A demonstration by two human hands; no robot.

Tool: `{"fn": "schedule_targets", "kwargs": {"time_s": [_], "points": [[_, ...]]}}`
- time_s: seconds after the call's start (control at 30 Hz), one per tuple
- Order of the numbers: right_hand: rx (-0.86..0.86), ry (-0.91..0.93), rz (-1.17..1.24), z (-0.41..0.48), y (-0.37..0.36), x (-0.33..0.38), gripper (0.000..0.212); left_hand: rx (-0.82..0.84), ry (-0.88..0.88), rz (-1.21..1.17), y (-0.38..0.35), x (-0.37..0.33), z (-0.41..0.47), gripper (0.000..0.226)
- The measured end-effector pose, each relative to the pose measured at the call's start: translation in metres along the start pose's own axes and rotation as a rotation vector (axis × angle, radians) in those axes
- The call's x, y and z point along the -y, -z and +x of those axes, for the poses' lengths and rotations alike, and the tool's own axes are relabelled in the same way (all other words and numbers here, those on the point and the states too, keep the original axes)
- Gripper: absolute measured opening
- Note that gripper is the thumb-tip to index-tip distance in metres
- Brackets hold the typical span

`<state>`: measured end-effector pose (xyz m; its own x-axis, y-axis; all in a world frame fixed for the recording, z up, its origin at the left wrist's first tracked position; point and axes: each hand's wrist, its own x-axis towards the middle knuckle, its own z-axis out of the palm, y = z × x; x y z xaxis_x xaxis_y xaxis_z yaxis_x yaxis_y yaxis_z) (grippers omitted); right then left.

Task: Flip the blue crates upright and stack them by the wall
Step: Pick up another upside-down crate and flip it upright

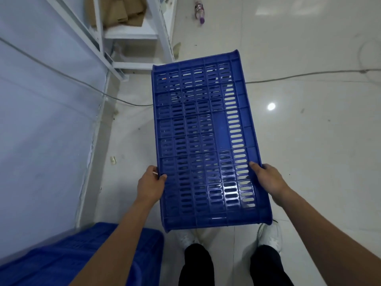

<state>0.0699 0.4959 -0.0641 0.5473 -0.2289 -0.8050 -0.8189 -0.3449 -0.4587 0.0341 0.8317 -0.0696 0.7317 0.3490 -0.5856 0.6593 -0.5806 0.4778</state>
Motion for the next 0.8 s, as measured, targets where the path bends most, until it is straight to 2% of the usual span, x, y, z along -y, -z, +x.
{"fn": "schedule_targets", "kwargs": {"time_s": [0.23,0.5,0.8], "points": [[-0.1,0.046,0.039,0.005,0.011,-0.03,0.055,0.021,-0.09,0.06,-0.024,-0.006,-0.03,0.023],[-0.158,0.036,-0.016,0.006,0.074,-0.061,0.08,0.049,-0.122,0.038,-0.077,-0.042,-0.062,0.026],[-0.281,0.045,0.044,0.01,0.14,-0.096,0.067,0.048,-0.179,0.105,-0.134,-0.093,-0.079,0.028]]}}
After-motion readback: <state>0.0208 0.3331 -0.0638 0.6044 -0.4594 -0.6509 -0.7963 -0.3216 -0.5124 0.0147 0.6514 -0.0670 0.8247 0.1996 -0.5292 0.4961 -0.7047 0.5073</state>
